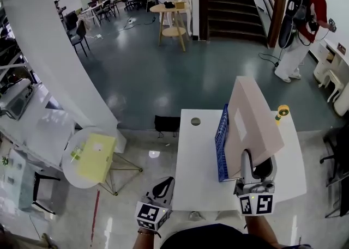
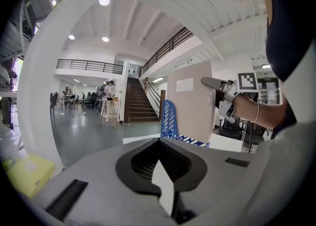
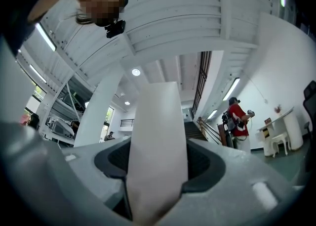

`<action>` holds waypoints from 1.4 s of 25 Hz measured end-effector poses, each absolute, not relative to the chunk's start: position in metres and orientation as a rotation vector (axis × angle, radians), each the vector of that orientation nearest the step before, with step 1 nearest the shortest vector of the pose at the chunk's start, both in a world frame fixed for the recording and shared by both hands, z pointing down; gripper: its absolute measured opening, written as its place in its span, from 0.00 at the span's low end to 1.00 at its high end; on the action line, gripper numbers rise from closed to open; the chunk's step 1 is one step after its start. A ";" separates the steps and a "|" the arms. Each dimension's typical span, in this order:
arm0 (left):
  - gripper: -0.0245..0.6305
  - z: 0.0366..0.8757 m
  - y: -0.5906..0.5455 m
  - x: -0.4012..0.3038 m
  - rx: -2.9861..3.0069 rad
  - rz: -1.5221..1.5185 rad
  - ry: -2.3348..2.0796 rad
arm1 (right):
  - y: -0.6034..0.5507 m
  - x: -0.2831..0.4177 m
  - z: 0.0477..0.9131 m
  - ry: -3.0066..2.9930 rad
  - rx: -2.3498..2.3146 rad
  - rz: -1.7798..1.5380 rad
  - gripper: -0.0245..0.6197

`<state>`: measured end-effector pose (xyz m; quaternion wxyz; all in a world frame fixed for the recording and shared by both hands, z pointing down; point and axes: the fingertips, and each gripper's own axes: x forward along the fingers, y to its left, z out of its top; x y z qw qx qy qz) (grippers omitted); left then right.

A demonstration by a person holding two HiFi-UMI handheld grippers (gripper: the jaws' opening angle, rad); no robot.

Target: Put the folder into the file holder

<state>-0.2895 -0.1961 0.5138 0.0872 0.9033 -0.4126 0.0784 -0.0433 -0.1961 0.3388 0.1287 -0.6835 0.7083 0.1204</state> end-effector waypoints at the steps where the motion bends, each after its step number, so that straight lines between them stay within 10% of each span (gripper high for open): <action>1: 0.03 0.514 -0.197 -0.290 2.688 0.241 -1.226 | -0.198 -0.045 0.341 2.058 -1.988 0.356 0.47; 35: 0.03 0.512 -0.199 -0.291 2.713 0.371 -1.256 | -0.225 -0.039 0.397 2.047 -1.983 0.356 0.47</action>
